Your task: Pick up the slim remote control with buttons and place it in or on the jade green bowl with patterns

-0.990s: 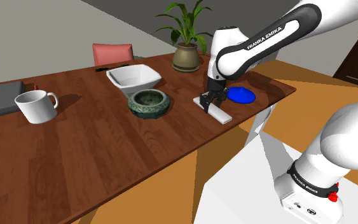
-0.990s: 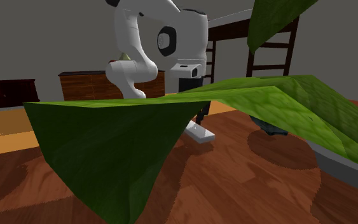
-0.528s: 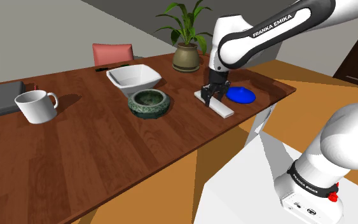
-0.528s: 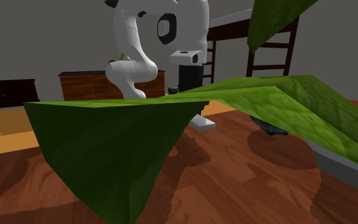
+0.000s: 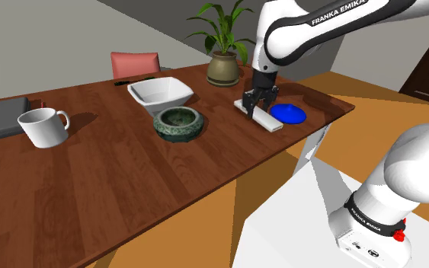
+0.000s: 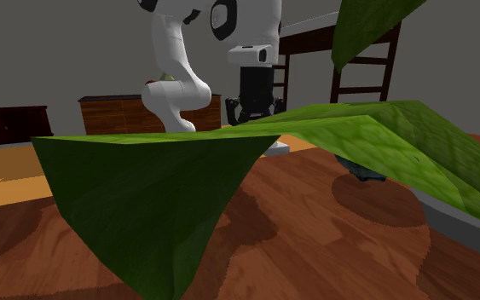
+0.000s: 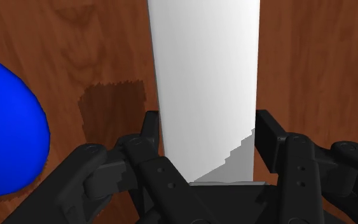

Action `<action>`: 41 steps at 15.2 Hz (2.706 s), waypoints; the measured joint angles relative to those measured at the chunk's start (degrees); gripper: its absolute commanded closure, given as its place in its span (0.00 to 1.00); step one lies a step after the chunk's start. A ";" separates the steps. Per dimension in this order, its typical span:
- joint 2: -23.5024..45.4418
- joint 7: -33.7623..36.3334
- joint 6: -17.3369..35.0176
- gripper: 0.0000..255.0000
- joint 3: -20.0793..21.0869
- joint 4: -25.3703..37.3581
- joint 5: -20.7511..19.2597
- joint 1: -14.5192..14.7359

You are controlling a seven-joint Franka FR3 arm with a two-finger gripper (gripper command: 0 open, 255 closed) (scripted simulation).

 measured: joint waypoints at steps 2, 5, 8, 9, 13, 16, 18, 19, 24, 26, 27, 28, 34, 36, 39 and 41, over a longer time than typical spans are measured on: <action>-0.69 -0.31 -1.68 1.00 -0.25 0.99 -0.05 -0.13; -1.57 -0.27 -4.20 1.00 -0.24 2.63 0.02 -0.06; -2.42 -0.36 -6.83 1.00 -0.34 4.42 0.03 -0.07; -2.53 -0.40 -7.39 1.00 -0.38 4.88 0.03 -0.08; -3.03 -0.52 -10.85 1.00 -0.52 7.83 -0.01 -0.14; -2.64 0.10 -12.43 1.00 -0.08 9.78 0.12 0.09; -0.50 1.96 -12.37 1.00 1.25 11.87 0.39 0.72; 1.11 3.35 -12.20 1.00 2.24 13.31 0.54 1.19; 8.90 9.10 -12.73 1.00 5.94 21.58 0.20 2.93; 12.24 11.50 -12.87 1.00 7.33 24.99 -0.29 3.71; 14.55 12.45 -13.45 1.00 7.81 27.82 -0.79 3.94; 16.28 13.67 -13.72 1.00 8.43 29.76 -1.15 4.40; 28.40 20.89 -17.02 1.00 11.44 44.58 -4.52 7.93; 32.84 22.88 -19.10 1.00 12.02 50.85 -5.91 9.42; 36.07 24.38 -19.40 1.00 12.31 54.19 -6.91 10.63; 36.63 24.69 -18.18 1.00 12.32 53.49 -7.11 10.80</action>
